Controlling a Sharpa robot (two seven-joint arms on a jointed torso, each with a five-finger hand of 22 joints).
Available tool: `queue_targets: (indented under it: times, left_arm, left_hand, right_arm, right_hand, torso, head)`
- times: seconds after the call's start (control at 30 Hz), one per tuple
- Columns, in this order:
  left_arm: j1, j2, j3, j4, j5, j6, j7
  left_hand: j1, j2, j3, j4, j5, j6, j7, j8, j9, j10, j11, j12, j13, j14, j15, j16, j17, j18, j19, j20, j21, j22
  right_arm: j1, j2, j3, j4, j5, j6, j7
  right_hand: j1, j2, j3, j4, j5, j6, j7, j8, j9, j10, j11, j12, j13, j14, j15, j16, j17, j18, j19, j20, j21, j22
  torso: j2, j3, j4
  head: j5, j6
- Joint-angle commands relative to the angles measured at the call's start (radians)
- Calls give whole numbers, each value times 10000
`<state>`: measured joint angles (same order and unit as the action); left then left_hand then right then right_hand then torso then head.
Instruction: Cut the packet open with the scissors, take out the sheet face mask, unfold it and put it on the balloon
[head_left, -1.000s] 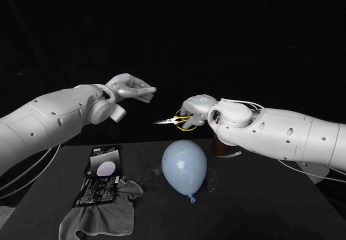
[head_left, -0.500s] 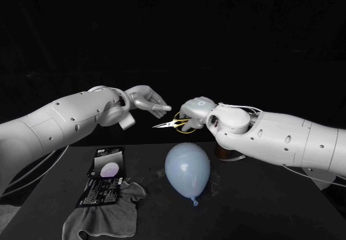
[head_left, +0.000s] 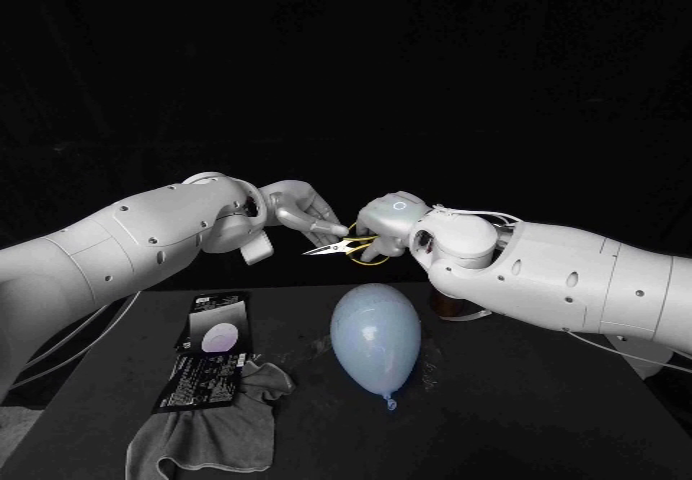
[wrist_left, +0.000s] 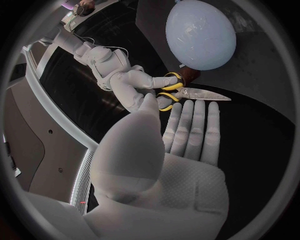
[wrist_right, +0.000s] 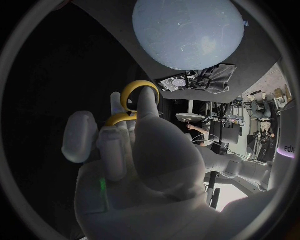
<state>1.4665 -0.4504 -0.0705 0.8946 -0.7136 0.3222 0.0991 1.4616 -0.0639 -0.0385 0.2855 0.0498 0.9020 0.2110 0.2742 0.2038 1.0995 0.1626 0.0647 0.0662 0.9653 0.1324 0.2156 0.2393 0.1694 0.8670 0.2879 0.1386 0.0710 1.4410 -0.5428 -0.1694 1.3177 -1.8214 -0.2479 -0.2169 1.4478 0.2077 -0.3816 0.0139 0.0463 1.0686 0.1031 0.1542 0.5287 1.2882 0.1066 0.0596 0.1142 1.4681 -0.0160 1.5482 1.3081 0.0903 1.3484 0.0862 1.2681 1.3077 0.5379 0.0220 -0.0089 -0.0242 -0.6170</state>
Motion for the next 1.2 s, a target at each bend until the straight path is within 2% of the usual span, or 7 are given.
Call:
queue_targets:
  times: [0.03, 0.53, 0.73, 1.03, 1.2]
  left_arm:
    - [-2, 60, 0, 5, -74, 376, -59]
    - [-29, 125, -26, 4, -224, 375, -295]
    - [-30, 119, -26, -11, -242, 272, -383]
    - [-35, 105, -26, -12, -247, 262, -463]
    - [-40, 130, -27, 9, -248, 412, -507]
  left_hand:
    - [258, 82, -57, -8, -15, 40, -12, -38, 15, 76, -9, 4, -6, 105, -1, -13, 16, 130, 100, -15, 37, -6]
    - [1289, 459, 162, -24, -12, 111, 51, -170, -2, 107, 4, -10, -18, 272, -22, -73, 70, 158, 271, -61, 88, 6]
    - [1526, 436, 198, 10, -10, -26, 74, -336, -59, 114, 7, -14, -22, 497, -58, -38, 109, 169, 512, -147, 191, 25]
    - [1598, 391, 191, 14, -12, -23, 94, -366, -65, 99, 12, -18, -25, 589, -76, -31, 119, 174, 625, -192, 233, 29]
    - [1527, 287, 97, 41, -13, 15, 116, -367, -58, 102, 27, -12, -21, 624, -69, -49, 117, 167, 675, -214, 240, 20]
  right_arm:
    - [7, 0, 6, 50, -276, -62, -107]
    - [-3, -85, 8, 274, -420, -156, -182]
    - [-5, -132, 9, 330, -449, -123, -215]
    - [-5, -142, 9, 366, -516, -75, -275]
    - [-6, -127, 9, 375, -560, -92, -312]
  right_hand:
    - [950, 862, 17, 36, 34, -7, 65, -15, -11, 665, -627, 26, -13, 802, -66, 34, 1508, -85, 78, -18, 50, 7]
    - [944, 861, 14, 58, 35, -10, 68, -24, -13, 660, -623, 25, -21, 806, -63, 37, 1529, -89, 86, -16, 59, 18]
    - [943, 860, 13, 64, 35, -12, 70, -27, -14, 658, -622, 24, -24, 809, -62, 40, 1543, -93, 97, -16, 73, 30]
    - [936, 857, 7, 89, 34, -11, 73, -34, -17, 656, -619, 26, -33, 811, -59, 41, 1553, -101, 119, -14, 100, 57]
    - [935, 856, 6, 91, 34, -11, 73, -35, -17, 656, -619, 26, -33, 811, -59, 42, 1554, -102, 119, -14, 100, 58]
  torso:
    - [-4, 1, -2]
    - [-3, 4, -7]
    - [-4, -3, 3]
    - [-5, -2, -1]
    - [0, -2, 5]
  head:
    - [20, -1]
    - [58, 3]
    - [70, -11]
    - [48, -25]
    - [42, -34]
